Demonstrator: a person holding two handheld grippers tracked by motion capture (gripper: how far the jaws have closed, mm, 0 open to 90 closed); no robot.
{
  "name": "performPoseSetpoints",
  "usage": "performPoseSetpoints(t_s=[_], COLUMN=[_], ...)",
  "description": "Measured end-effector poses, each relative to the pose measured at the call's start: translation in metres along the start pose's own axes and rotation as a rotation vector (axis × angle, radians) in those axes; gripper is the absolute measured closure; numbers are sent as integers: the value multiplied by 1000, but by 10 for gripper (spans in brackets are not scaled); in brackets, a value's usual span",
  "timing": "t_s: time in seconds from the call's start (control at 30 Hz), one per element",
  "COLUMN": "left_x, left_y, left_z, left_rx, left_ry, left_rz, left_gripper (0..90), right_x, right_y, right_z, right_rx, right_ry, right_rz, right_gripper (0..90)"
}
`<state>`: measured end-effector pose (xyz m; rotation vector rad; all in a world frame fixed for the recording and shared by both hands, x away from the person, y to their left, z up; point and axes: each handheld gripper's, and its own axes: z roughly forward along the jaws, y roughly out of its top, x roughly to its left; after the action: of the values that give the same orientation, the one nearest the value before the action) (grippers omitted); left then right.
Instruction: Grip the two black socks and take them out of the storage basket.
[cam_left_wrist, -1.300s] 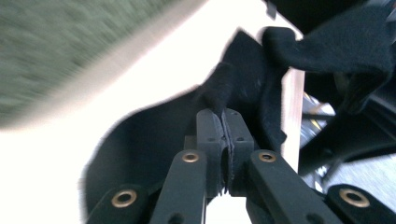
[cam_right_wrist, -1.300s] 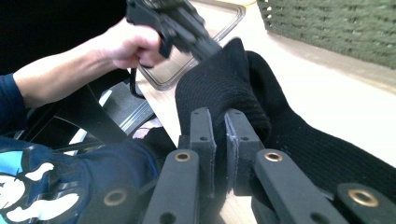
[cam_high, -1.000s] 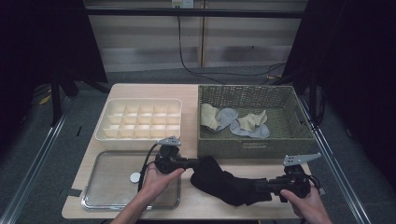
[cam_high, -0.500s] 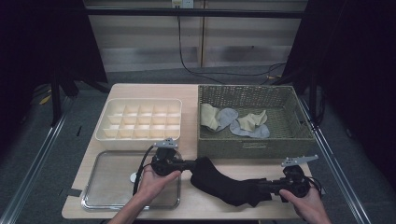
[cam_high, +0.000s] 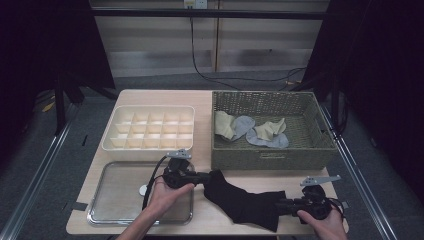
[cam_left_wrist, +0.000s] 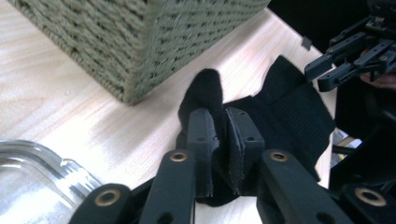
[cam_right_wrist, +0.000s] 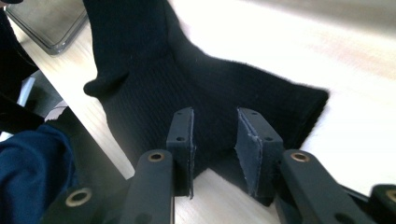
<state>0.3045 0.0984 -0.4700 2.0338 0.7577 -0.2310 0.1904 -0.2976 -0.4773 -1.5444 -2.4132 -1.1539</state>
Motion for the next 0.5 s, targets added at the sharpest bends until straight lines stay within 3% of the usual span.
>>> performPoseSetpoints(t_s=[0.27, 0.43, 0.5], left_x=[4, 8, 9], left_y=[-1, -2, -3], left_z=[5, 8, 8], left_rx=[25, 35, 38], left_ry=[16, 36, 43], left_rz=[-12, -10, -5], left_gripper=[695, 663, 713], right_x=[-1, 0, -1], right_y=[-2, -3, -2], right_z=[9, 9, 6], right_rx=[31, 31, 4], right_ry=[-22, -10, 11], right_rz=[-4, -9, 2], right_gripper=[661, 819, 848])
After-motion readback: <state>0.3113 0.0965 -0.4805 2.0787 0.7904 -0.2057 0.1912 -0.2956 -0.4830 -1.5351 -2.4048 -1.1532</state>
